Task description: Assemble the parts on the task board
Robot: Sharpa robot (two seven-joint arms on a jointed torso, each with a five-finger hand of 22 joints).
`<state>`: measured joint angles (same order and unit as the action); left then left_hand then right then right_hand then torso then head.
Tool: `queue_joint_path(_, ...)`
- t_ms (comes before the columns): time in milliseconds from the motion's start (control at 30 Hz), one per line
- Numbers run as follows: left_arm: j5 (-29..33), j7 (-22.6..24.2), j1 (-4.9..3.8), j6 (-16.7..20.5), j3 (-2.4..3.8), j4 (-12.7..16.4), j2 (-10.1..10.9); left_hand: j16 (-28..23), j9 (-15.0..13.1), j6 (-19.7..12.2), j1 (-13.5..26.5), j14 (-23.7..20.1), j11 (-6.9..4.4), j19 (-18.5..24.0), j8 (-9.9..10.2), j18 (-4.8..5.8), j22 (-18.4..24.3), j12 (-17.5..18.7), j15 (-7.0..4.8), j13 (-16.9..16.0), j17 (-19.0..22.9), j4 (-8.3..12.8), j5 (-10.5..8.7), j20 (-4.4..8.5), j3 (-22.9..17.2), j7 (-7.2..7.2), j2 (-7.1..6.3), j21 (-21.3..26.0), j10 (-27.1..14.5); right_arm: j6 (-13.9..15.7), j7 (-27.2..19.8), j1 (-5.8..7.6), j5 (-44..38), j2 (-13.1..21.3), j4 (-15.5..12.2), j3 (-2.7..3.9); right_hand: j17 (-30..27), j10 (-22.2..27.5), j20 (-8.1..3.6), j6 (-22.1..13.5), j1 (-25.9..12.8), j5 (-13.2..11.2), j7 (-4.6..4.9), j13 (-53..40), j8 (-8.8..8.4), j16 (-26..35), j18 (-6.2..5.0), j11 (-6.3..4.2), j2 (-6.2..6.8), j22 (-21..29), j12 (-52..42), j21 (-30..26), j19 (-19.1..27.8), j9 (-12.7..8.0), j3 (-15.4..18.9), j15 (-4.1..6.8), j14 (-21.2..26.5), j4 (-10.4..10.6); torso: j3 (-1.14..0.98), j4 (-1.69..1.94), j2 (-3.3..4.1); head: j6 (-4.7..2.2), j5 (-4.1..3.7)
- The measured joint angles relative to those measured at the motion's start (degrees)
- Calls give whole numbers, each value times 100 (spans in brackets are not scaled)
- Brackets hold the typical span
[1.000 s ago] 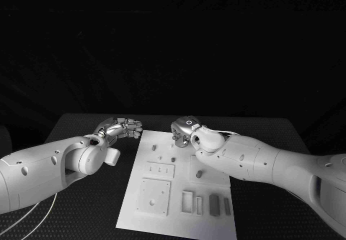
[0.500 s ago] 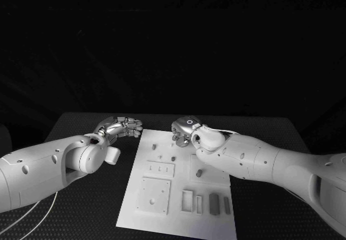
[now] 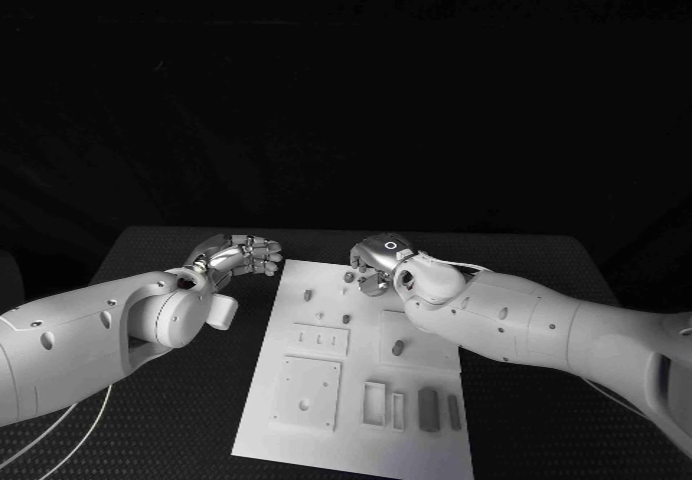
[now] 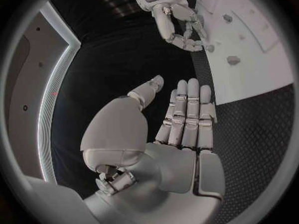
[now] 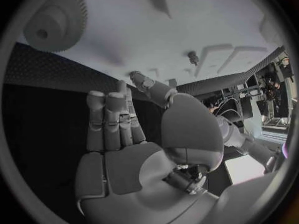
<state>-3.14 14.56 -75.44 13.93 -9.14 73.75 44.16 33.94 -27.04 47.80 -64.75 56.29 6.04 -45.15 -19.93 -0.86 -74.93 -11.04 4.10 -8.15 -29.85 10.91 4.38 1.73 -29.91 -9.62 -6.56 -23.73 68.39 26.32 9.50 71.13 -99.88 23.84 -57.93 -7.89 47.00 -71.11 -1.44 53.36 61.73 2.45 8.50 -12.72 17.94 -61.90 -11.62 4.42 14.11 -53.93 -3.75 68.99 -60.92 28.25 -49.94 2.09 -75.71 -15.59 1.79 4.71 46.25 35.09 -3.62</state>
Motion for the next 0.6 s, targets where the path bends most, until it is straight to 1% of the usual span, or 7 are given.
queue_joint_path(67, 0, 2, -11, 1, 0, -16, 25, 0, 0, 0, 0, 0, 0, 0, 0, 0, 0, 0, 0, 0, -4, 0, 0, 0, 0, 0, 0, 0, 0, 93, -74, 20, 175, 208, -240, 134, -5, 10, -1, -10, -3, 0, 6, 3, 0, -9, 11, 9, 24, -8, 0, 0, -18, -2, 57, 0, 0, -4, -4, -11, -1, -17, 7)
queue_joint_path(167, -3, 5, -20, 1, 0, -18, 60, 7, -6, 0, 0, 0, 0, 0, 4, 0, 0, 0, 0, -2, -6, 7, 0, 0, -7, 0, 0, 0, 0, 155, -174, 144, 395, 483, -545, 261, -10, -49, 0, -11, -105, 0, 6, -22, 0, -35, 14, -4, 125, -35, -85, 0, -20, -2, 254, 0, 0, -19, -7, -31, -1, -43, 8)
queue_joint_path(333, -7, 7, -24, 1, 1, 0, 101, 50, -10, 0, 0, 0, 0, 0, 25, 0, 1, 0, 0, -13, -25, 21, 0, 0, -20, 0, 0, -44, 0, 126, -333, 299, 731, 936, -899, 323, -10, -205, 9, -64, -152, 0, 3, -71, 0, -66, 14, -73, 166, -77, -135, 17, -2, -2, 519, 6, 4, -62, -26, -87, -7, -98, 19)
queue_joint_path(400, -9, 8, -26, 1, 1, 14, 100, 84, -13, 0, 0, 13, 0, 0, 25, 0, 1, 0, -13, -15, -36, 21, 0, 0, -20, 0, 0, -44, 0, 52, -389, 319, 879, 1102, -918, 338, -13, -449, 9, -82, -233, 0, 21, -164, -25, -66, 13, -136, 170, -96, -290, 34, 37, -2, 661, 75, 21, -73, -33, -109, -8, -114, 20)
queue_joint_path(500, -10, 9, -28, 1, 2, 16, 97, 90, -13, 0, 0, 32, 0, 0, 25, 0, 1, 0, -32, -18, -38, 21, 0, 0, -20, 0, 0, -44, 0, -133, -461, 320, 1076, 1221, -827, 338, -43, -792, -1, -168, -245, 44, -41, -597, -36, -66, -19, -273, 156, -140, -753, 57, 108, -14, 1031, 227, 66, -102, -47, -151, -10, -132, 20)
queue_joint_path(533, -11, 9, -28, 1, 2, 18, 97, 90, -13, 0, 0, 32, 0, 0, 25, 0, 1, 0, -32, -18, -38, 21, 0, 0, -20, 0, 0, -44, 0, -204, -484, 319, 1133, 1242, -792, 337, -45, -802, 9, -186, -235, 44, -62, -979, -70, -98, -35, -289, 121, -148, -1159, 57, 118, -25, 1174, 251, 85, -86, -50, -164, -13, -140, 23)
queue_joint_path(600, -12, 10, -28, 0, 2, 29, 97, 90, -19, 0, 0, 32, 0, 0, 25, 0, 1, 0, -32, -18, -38, 21, 0, 0, -20, 0, 0, -44, 0, -371, -528, 316, 1241, 1288, -730, 335, -29, -345, 1, -199, -185, 74, -89, -2024, -128, -203, -85, -328, 5, -176, -2268, 57, 149, -55, 1406, 290, 124, -70, -58, -180, -15, -146, 24)
